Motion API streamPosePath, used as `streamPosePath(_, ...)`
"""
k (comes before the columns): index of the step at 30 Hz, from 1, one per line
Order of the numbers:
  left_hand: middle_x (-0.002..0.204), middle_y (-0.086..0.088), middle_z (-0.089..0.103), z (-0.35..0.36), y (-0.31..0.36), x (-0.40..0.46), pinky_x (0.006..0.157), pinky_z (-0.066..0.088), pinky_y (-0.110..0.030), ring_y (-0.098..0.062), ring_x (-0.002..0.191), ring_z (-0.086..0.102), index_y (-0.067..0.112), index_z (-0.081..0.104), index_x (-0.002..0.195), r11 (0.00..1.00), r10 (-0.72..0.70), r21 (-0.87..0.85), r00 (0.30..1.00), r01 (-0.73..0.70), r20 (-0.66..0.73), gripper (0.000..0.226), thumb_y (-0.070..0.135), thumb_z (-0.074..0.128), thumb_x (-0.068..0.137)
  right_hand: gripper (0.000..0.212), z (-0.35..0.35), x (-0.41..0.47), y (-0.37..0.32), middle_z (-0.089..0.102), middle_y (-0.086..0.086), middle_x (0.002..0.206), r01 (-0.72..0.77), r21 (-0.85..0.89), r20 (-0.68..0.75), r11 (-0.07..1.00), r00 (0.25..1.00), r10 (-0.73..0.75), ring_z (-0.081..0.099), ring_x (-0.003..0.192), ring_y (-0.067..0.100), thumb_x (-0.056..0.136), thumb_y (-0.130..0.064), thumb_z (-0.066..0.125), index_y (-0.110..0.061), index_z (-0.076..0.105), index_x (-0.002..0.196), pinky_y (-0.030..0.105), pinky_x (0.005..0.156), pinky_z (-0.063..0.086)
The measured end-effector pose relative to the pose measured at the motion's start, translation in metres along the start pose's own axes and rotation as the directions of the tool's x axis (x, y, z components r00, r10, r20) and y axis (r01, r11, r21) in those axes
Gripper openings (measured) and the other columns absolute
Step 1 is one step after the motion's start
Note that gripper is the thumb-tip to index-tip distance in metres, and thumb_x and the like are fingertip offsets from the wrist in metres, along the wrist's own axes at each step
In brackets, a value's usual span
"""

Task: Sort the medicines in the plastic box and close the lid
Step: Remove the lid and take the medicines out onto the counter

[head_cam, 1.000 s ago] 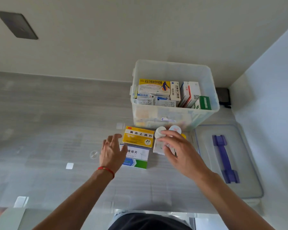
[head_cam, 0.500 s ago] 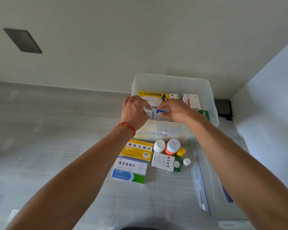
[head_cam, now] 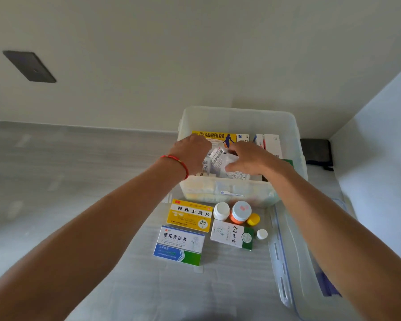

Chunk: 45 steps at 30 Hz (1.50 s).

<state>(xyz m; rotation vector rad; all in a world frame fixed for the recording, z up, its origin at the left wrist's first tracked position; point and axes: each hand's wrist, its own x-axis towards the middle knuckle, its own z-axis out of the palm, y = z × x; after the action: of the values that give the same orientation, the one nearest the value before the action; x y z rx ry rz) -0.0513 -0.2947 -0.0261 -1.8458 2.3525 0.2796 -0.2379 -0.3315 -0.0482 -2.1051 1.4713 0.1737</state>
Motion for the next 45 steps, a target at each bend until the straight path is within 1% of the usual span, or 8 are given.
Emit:
streamPosePath(5, 0.145, -0.005, 0.052, -0.005, 0.007, 0.022, 0.105, 0.046, -0.036, -0.025, 0.126, 0.055, 0.015, 0.041, 0.15, 0.996, 0.053, -0.088, 0.893, -0.014, 0.447, 0.068, 0.027, 0.072, 0.09, 0.016, -0.026, -0.027, 0.023, 0.072, 0.0, 0.086, -0.008, 0.122, -0.183, 0.992, 0.983, 0.031, 0.067, 0.07, 0.014, 0.083, -0.028, 0.076, -0.019, 0.064, 0.09, 0.031, 0.052, 0.046)
streamPosePath(12, 0.109, 0.004, 0.051, -0.002, 0.01, 0.031, 0.077, 0.048, -0.029, -0.019, 0.097, 0.055, 0.022, 0.057, 0.134, 0.989, 0.108, 0.017, 0.806, -0.145, 0.581, 0.046, 0.01, 0.063, 0.089, 0.025, -0.022, -0.058, 0.046, 0.074, -0.004, 0.097, 0.013, 0.295, -0.256, 0.955, 0.964, 0.067, 0.07, 0.084, 0.015, 0.082, -0.036, 0.075, -0.022, 0.067, 0.101, 0.045, 0.071, 0.06)
streamPosePath(21, 0.112, 0.003, 0.059, -0.013, 0.002, 0.006, 0.092, 0.05, -0.032, -0.019, 0.102, 0.059, 0.019, 0.054, 0.134, 0.947, 0.155, -0.315, 0.947, -0.061, 0.283, 0.042, 0.034, 0.062, 0.095, 0.018, -0.008, -0.071, 0.041, 0.075, -0.013, 0.091, 0.112, 0.573, -0.444, 0.812, 0.875, 0.192, 0.072, 0.077, 0.003, 0.084, -0.037, 0.072, -0.031, 0.067, 0.1, 0.029, 0.062, 0.059)
streamPosePath(26, 0.105, 0.019, 0.06, -0.033, -0.003, -0.039, 0.077, 0.045, -0.008, -0.004, 0.096, 0.06, 0.023, 0.055, 0.124, 0.652, 0.073, -0.75, 0.994, -0.111, -0.084, 0.028, 0.026, 0.063, 0.097, 0.014, -0.013, -0.087, 0.032, 0.08, -0.01, 0.094, 0.238, 0.805, -0.459, 0.544, 0.83, 0.317, 0.077, 0.087, 0.009, 0.092, -0.035, 0.07, -0.026, 0.075, 0.102, 0.029, 0.07, 0.063)
streamPosePath(31, 0.106, 0.008, 0.072, 0.007, 0.017, -0.112, 0.081, 0.055, -0.021, -0.006, 0.099, 0.067, 0.019, 0.051, 0.136, 0.328, 0.108, -0.932, 0.986, -0.153, -0.124, 0.047, 0.018, 0.069, 0.092, 0.013, -0.005, -0.119, 0.02, 0.08, 0.0, 0.088, 0.28, 0.862, -0.44, 0.423, 0.827, 0.349, 0.075, 0.075, 0.016, 0.094, -0.034, 0.071, -0.021, 0.076, 0.092, 0.029, 0.051, 0.055)
streamPosePath(37, 0.107, 0.007, 0.067, 0.118, 0.044, -0.159, 0.08, 0.055, -0.016, -0.013, 0.098, 0.066, 0.026, 0.058, 0.128, 0.446, 0.009, -0.89, 0.994, 0.095, 0.111, 0.054, 0.01, 0.08, 0.081, 0.027, 0.05, -0.176, 0.03, 0.078, 0.006, 0.087, 0.173, 0.837, -0.299, 0.519, 0.939, 0.17, 0.075, 0.068, 0.022, 0.087, -0.048, 0.075, -0.023, 0.075, 0.097, 0.027, 0.044, 0.053)
streamPosePath(41, 0.109, 0.004, 0.065, 0.169, 0.058, -0.171, 0.08, 0.054, -0.027, -0.016, 0.094, 0.061, 0.022, 0.058, 0.115, 0.65, 0.011, -0.759, 0.998, 0.038, 0.06, 0.045, 0.017, 0.081, 0.077, 0.022, 0.13, -0.195, 0.049, 0.076, 0.003, 0.08, -0.169, 0.718, -0.016, 0.675, 0.966, 0.259, 0.072, 0.063, 0.023, 0.086, -0.043, 0.075, -0.022, 0.073, 0.093, 0.033, 0.045, 0.055)
streamPosePath(45, 0.112, -0.001, 0.062, 0.187, 0.068, -0.173, 0.08, 0.051, -0.031, -0.018, 0.096, 0.057, 0.017, 0.054, 0.115, 0.746, 0.086, -0.663, 0.996, -0.069, -0.007, 0.042, 0.017, 0.076, 0.079, 0.018, 0.197, -0.204, 0.055, 0.077, -0.005, 0.087, -0.342, 0.664, 0.196, 0.665, 0.938, 0.287, 0.073, 0.072, 0.022, 0.087, -0.04, 0.073, -0.026, 0.072, 0.099, 0.036, 0.054, 0.059)
